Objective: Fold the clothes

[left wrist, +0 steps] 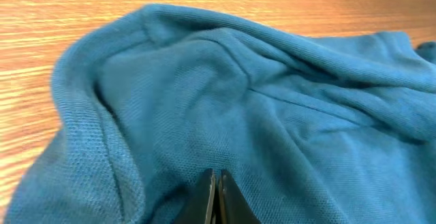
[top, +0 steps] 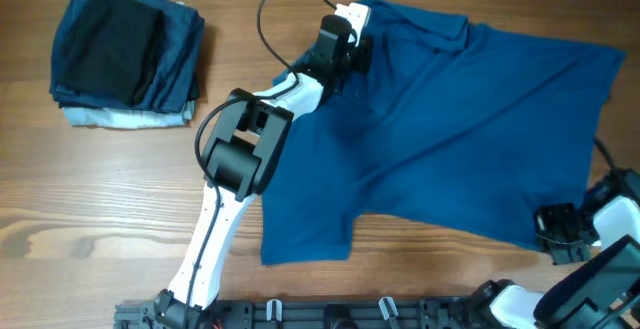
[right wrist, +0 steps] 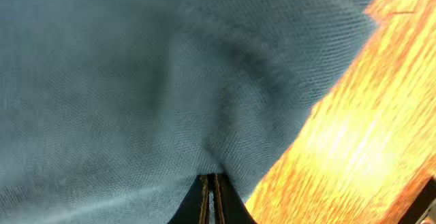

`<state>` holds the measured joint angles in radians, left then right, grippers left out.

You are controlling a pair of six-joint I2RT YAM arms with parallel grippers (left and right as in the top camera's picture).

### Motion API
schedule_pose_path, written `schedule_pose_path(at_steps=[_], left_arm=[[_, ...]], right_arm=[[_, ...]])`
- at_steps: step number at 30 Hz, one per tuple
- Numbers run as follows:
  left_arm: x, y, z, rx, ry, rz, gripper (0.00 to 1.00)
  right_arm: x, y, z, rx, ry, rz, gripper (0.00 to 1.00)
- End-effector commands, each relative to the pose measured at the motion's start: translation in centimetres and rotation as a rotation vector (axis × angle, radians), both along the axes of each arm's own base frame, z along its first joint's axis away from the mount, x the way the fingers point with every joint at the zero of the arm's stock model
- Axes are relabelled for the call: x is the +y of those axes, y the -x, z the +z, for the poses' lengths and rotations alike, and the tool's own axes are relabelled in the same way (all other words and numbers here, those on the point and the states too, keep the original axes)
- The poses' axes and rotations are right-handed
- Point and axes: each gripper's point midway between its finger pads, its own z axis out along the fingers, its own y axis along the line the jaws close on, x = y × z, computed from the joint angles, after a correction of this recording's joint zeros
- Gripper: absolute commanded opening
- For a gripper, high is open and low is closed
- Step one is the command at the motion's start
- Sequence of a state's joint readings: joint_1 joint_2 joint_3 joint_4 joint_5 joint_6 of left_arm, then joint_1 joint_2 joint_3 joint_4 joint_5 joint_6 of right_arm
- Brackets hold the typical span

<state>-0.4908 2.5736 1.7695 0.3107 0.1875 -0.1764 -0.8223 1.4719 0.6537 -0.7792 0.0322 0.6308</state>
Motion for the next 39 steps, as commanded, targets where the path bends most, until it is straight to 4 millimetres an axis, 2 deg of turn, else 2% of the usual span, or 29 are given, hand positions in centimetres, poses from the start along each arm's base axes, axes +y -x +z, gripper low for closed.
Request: schedule_pose_path(at_steps=[1,5,10,12,13,15,16,17,19,20,21,22,23,24,25,26,27,29,31,32,34,35,36,39], left_arm=[[7.7,-1.8,-6.6,0.100,-0.105,0.153,0.04],[9.4,-2.2,-6.9,0.122,-0.102,0.167,0.04],[9.7,-2.5,-6.7,0.114,-0.098,0.174,0.04],[9.5,-2.9,-5.8,0.087,-0.074,0.162,0.07],[8.8,-3.2,-4.0,0.057,-0.042,0.135,0.11],[8.1,-4.4,3.4,-0.049,0.013,0.128,0.17],[8.0,-4.6,7.0,-0.096,0.034,0.128,0.23],[8.1,-4.5,12.7,-0.157,0.061,0.128,0.26],[8.9,-2.2,21.7,-0.193,0.077,0.129,0.34],[9.5,-1.0,23.7,-0.177,0.069,0.131,0.38],[10.6,1.4,26.1,-0.125,0.045,0.137,0.46],[11.5,3.1,26.8,-0.073,0.021,0.144,0.52],[12.9,5.6,27.1,0.017,-0.013,0.154,0.61],[13.9,7.4,27.1,0.084,-0.025,0.172,0.67],[16.0,10.4,26.5,0.212,-0.058,0.207,0.71],[18.1,12.9,25.9,0.310,-0.092,0.237,0.76],[19.5,14.3,25.7,0.359,-0.108,0.258,0.83],[23.6,16.7,26.1,0.431,-0.138,0.347,0.97],[26.2,17.6,26.2,0.472,-0.134,0.454,1.00],[27.0,18.1,25.8,0.514,-0.120,0.487,1.00],[27.0,19.2,24.4,0.577,-0.146,0.484,1.00],[26.9,20.2,23.2,0.625,-0.169,0.476,1.00],[26.7,20.9,22.3,0.662,-0.185,0.470,1.00],[25.7,22.8,17.8,0.776,-0.208,0.466,1.00]], right_arm=[[-1.5,2.4,-1.6,0.078,0.025,-0.045,0.04],[-2.9,1.6,-1.1,0.052,0.067,-0.053,0.05],[-5.4,-0.5,0.2,-0.012,0.138,-0.049,0.04],[-6.0,-1.5,0.3,-0.055,0.158,0.000,0.04],[-6.3,-2.1,0.6,-0.081,0.165,0.000,0.06],[-7.4,-4.2,2.7,-0.155,0.171,0.028,0.15],[-7.8,-5.0,3.9,-0.186,0.171,0.031,0.20],[-8.4,-6.2,5.9,-0.223,0.173,0.035,0.24],[-9.0,-7.9,9.8,-0.292,0.175,0.048,0.31],[-8.6,-8.9,11.0,-0.341,0.156,0.075,0.34],[-7.3,-11.4,13.0,-0.455,0.120,0.185,0.38],[-6.4,-12.9,14.3,-0.499,0.112,0.262,0.40],[-5.2,-14.2,15.2,-0.509,0.114,0.345,0.43],[-4.0,-15.2,15.7,-0.512,0.108,0.406,0.46],[-2.0,-16.2,15.9,-0.506,0.093,0.490,0.51],[-0.9,-16.4,15.6,-0.469,0.093,0.531,0.54],[-0.3,-16.2,15.3,-0.430,0.097,0.551,0.55],[0.7,-16.0,15.0,-0.397,0.088,0.582,0.56],[1.7,-15.7,14.8,-0.380,0.065,0.609,0.56],[2.5,-15.6,14.7,-0.367,0.049,0.646,0.57],[3.2,-15.6,14.6,-0.361,0.041,0.689,0.60],[3.5,-15.6,14.6,-0.356,0.034,0.697,0.70],[3.6,-15.4,14.5,-0.349,0.027,0.696,0.87],[3.7,-15.2,14.3,-0.343,0.018,0.677,0.89]])
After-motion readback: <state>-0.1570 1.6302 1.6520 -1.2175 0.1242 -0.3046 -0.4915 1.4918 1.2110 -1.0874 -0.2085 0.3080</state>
